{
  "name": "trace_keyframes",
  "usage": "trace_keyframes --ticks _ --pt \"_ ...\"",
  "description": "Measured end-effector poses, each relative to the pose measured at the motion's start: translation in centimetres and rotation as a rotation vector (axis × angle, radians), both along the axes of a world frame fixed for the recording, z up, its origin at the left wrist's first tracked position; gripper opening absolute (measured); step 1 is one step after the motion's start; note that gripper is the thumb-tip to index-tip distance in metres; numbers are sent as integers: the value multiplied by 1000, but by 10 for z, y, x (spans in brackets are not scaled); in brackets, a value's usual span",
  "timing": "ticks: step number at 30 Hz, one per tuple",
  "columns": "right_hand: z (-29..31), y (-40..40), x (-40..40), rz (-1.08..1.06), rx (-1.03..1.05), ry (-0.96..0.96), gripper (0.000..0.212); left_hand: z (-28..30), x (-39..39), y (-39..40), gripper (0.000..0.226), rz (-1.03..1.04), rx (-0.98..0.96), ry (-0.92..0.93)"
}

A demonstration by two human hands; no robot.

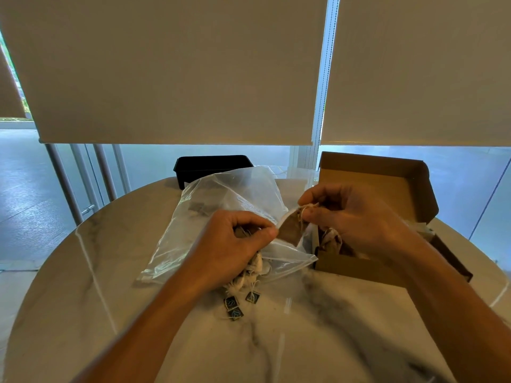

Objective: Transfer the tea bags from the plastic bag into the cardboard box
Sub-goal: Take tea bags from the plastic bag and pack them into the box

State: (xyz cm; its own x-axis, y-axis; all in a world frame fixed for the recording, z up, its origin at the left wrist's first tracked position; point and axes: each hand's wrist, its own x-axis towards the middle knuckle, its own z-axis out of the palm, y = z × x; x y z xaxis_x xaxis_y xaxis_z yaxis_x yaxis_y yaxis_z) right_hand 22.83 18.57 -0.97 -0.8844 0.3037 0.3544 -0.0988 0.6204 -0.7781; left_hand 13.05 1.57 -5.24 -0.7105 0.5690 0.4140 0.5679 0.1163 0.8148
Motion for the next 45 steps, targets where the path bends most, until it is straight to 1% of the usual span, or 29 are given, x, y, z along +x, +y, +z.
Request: trace_keyframes --ticks 2,5,7,12,14,16,20,28,35,40,43,45 --pt "6 14 7 -83 -16 23 13 2 -1 -2 4 23 17 -21" --pt "13 37 18 -185 2 76 18 5 -1 -4 6 62 43 -76" --pt "14 52 25 -215 33 31 18 5 0 -5 7 72 50 -104" --pt "6 81 33 -187 99 -250 17 5 -1 -5 7 90 47 -99" --pt "1 85 30 -184 124 -327 16 5 -2 -5 7 100 48 -96" --pt "-4 88 26 -190 149 -347 15 5 -2 -5 7 105 46 -92" --pt "-11 85 19 -195 160 -350 13 5 -2 -5 9 66 52 -168" --pt "-18 83 13 -183 170 -394 11 6 -2 -6 9 65 55 -148" --pt "-22 84 9 -165 176 -395 13 7 -2 -6 10 82 59 -132" --pt "-14 90 20 -157 80 -377 24 6 -1 -5 17 86 57 -158" --pt "-10 88 21 -242 174 -275 26 4 -3 -4 17 124 77 -175" --pt "-6 78 17 -295 266 -133 26 2 -4 -3 20 153 93 -167"
